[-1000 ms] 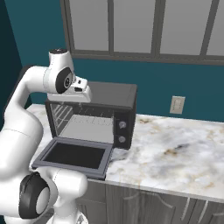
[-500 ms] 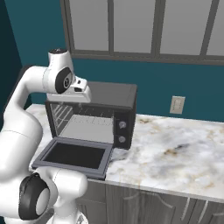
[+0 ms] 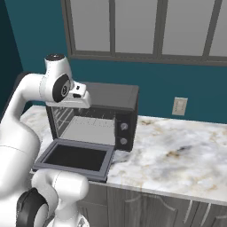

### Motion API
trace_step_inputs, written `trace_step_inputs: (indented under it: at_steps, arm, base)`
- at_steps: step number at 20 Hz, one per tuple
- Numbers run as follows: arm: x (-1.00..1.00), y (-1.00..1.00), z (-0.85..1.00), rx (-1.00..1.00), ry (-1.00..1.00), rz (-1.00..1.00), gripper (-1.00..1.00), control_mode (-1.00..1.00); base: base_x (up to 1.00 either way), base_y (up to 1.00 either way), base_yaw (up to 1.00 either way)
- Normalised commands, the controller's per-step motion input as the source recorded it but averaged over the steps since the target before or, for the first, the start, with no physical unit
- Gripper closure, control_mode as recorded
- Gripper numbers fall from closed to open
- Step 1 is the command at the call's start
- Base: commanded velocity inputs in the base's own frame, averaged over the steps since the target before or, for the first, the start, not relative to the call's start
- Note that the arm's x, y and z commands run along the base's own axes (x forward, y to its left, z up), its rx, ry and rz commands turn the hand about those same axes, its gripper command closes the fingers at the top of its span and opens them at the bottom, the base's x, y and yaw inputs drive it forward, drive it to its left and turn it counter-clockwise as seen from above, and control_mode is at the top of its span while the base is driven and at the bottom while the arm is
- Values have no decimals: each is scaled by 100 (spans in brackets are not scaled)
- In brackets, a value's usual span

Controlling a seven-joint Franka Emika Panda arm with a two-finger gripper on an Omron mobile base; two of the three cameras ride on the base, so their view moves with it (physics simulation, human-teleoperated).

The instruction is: Pull the toaster oven rack outwards. Pick up the baguette from the plate and place it on the toaster oven rack. Close the toaster oven door fully and set the temperature to the lowest setting.

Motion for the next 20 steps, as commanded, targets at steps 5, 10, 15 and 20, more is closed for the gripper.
trace_step_inputs:
  at_steps: [5,10,15,20]
  arm:
    - [-4,10,-18,0,-3,0,-100,-100]
    - [-9,8,-24,0,-11,0,-100,-100]
    - [-6,5,-26,0,-17,0,-100,-100]
    - [0,0,-23,0,-22,-3,-100,-100]
  base:
    - [0,0,0]
    - [0,0,0]
    - [0,0,0]
    - [0,0,0]
